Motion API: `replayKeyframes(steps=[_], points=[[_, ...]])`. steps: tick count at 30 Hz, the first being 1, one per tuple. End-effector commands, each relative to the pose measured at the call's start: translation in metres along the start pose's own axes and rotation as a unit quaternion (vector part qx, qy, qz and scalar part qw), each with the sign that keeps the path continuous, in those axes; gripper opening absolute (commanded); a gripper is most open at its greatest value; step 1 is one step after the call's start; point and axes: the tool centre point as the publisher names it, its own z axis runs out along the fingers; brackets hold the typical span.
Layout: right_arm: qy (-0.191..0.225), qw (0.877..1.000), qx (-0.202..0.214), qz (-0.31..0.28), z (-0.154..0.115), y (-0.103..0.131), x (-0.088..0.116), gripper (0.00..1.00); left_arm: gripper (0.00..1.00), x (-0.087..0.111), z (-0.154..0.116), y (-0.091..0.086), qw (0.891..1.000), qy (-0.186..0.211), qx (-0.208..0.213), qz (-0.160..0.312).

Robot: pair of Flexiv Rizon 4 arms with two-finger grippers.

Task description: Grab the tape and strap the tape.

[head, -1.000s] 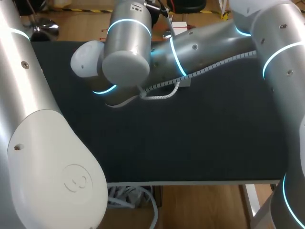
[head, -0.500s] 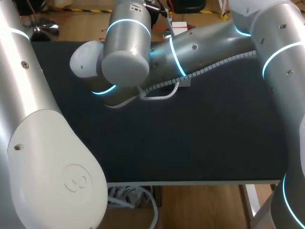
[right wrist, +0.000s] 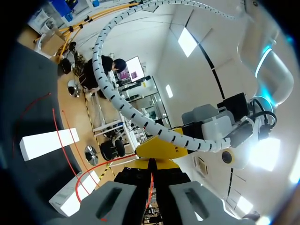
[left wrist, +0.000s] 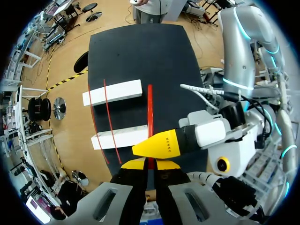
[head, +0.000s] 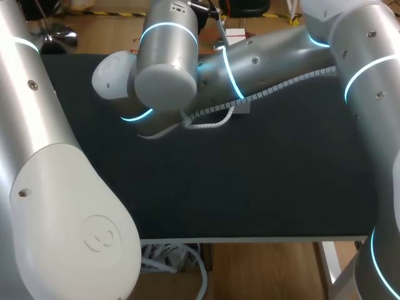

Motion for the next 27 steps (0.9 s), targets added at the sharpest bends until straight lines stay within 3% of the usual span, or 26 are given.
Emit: replayKeyframes(steps=[1, 27], points=[[0.003, 1.0, -0.001, 0.0, -0.0006, -0.0004, -0.0029, 0.0, 0.0, -0.0024, -0.0021, -0.0013, 1.0, 0.003, -0.003, 0.0], [0.001, 1.0, -0.004, 0.006, -0.0029, 0.0052, -0.0017, 0.0, 0.0, -0.0024, -0.0021, -0.0013, 1.0, 0.003, -0.003, 0.0]])
